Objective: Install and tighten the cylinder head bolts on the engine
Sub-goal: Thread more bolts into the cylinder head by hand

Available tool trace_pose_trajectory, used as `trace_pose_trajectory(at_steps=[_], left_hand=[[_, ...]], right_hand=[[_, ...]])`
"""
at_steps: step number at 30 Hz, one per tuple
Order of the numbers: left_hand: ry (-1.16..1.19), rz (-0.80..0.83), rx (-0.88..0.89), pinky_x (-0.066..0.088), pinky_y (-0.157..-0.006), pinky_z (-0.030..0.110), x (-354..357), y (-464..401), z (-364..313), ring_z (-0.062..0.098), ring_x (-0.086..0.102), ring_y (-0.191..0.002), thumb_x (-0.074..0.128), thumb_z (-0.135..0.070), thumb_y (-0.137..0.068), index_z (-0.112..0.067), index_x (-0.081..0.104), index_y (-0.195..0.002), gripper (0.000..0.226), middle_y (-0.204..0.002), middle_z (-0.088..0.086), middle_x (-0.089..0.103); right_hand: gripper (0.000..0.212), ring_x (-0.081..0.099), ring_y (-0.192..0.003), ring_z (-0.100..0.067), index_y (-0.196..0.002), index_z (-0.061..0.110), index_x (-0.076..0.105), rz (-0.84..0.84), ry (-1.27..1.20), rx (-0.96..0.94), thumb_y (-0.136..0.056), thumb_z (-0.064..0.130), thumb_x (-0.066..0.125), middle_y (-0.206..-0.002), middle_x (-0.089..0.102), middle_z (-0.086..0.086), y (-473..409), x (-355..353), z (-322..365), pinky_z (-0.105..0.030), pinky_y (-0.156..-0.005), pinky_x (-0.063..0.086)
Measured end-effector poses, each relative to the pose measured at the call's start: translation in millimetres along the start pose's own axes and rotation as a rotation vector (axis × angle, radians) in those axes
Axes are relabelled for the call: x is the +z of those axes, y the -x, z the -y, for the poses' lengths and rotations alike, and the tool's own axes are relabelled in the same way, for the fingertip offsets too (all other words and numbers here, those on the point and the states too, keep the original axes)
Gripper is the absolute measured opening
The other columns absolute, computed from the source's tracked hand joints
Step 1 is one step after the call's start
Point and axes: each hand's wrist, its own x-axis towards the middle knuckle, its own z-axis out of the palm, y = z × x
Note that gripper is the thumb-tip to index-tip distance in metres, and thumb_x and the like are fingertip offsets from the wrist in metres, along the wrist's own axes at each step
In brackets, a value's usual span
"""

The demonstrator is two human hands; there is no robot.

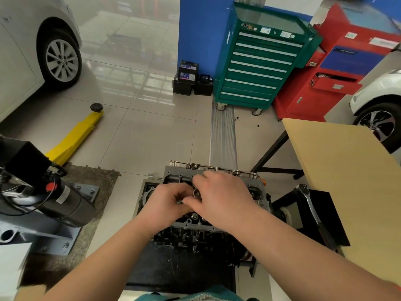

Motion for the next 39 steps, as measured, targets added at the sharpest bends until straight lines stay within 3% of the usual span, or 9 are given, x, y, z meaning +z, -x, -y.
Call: trace_pose_trajectory(at_steps=[4,10,13,16,22,26,32,36,39], left_hand=[[0.045,0.106,0.023,0.06,-0.087,0.035,-3.8,0.7,2.0,0.008,0.075,-0.097,0.081,-0.03,-0.092,-0.027,0.08,-0.104,0.012,-0.099,-0.017,0.079],[0.004,0.061,0.003,0.052,-0.068,0.02,2.5,2.0,-2.2,0.005,0.07,-0.079,0.087,-0.011,-0.079,-0.042,0.071,-0.089,0.036,-0.085,-0.019,0.074],[0.037,0.058,-0.022,0.061,-0.081,0.035,1.9,1.8,0.9,0.01,0.075,-0.089,0.08,-0.007,-0.089,-0.022,0.078,-0.096,0.017,-0.09,-0.012,0.078],[0.082,0.145,-0.02,0.06,-0.092,0.036,-1.6,2.7,1.4,0.013,0.075,-0.101,0.078,-0.014,-0.094,-0.02,0.078,-0.108,0.015,-0.101,-0.009,0.079],[-0.044,0.005,0.032,0.045,-0.061,0.024,9.7,0.9,-1.6,0.004,0.06,-0.068,0.073,-0.007,-0.076,-0.035,0.066,-0.072,0.03,-0.073,-0.016,0.065],[0.042,0.097,-0.003,0.057,-0.084,0.019,2.5,1.5,0.6,0.003,0.075,-0.096,0.081,-0.01,-0.089,-0.035,0.075,-0.101,0.029,-0.098,-0.02,0.078],[-0.02,0.022,0.025,0.043,-0.065,0.015,7.7,2.3,-5.1,0.003,0.061,-0.072,0.078,-0.012,-0.078,-0.053,0.063,-0.082,0.044,-0.078,-0.021,0.066],[-0.009,0.044,-0.052,0.058,-0.071,0.04,4.4,0.6,1.7,0.014,0.072,-0.077,0.082,-0.019,-0.083,-0.026,0.076,-0.085,0.01,-0.08,-0.008,0.075],[0.025,0.134,-0.013,0.059,-0.078,0.034,-1.9,-0.7,1.2,0.018,0.072,-0.085,0.082,-0.034,-0.088,-0.03,0.076,-0.092,0.008,-0.087,-0.007,0.076]], right_hand=[[0.023,0.056,-0.1,-0.02,-0.117,0.021,0.058,0.149,-0.108,-0.109,-0.098,0.032,0.064,-0.106,0.054,0.004,2.0,-5.0,-9.8,-0.037,-0.077,0.05],[0.059,0.062,-0.084,-0.024,-0.095,0.025,0.062,0.092,0.068,0.077,-0.089,0.081,0.043,-0.081,0.056,0.004,0.1,3.4,-2.9,-0.036,-0.063,0.042],[0.037,0.057,-0.099,-0.021,-0.12,0.029,0.056,0.085,-0.089,-0.078,-0.094,0.054,0.062,-0.104,0.057,0.006,6.5,-1.1,-7.0,-0.038,-0.076,0.048],[0.02,0.057,-0.097,-0.023,-0.115,0.02,0.06,0.089,-0.094,-0.124,-0.096,0.023,0.065,-0.102,0.059,0.002,7.6,-3.5,-11.4,-0.039,-0.083,0.049],[0.043,0.065,-0.093,-0.028,-0.112,0.017,0.06,0.011,-0.006,0.049,-0.097,0.058,0.057,-0.1,0.067,-0.003,4.5,2.2,3.1,-0.037,-0.067,0.04],[0.028,0.057,-0.104,-0.023,-0.122,0.019,0.058,0.1,-0.083,-0.099,-0.096,0.027,0.067,-0.111,0.059,0.001,8.5,-2.8,-5.8,-0.037,-0.085,0.049],[0.053,0.064,-0.094,-0.026,-0.111,0.019,0.064,0.031,0.041,0.096,-0.098,0.067,0.046,-0.099,0.064,0.0,5.0,3.4,1.1,-0.038,-0.066,0.042],[0.033,0.057,-0.103,-0.023,-0.125,0.022,0.055,0.049,-0.108,-0.053,-0.097,0.036,0.066,-0.111,0.058,0.002,10.9,3.3,-3.4,-0.039,-0.076,0.051],[0.026,0.06,-0.094,-0.025,-0.118,0.017,0.056,0.049,-0.094,-0.034,-0.095,0.022,0.067,-0.101,0.061,0.0,9.6,5.7,-5.4,-0.036,-0.067,0.041]])
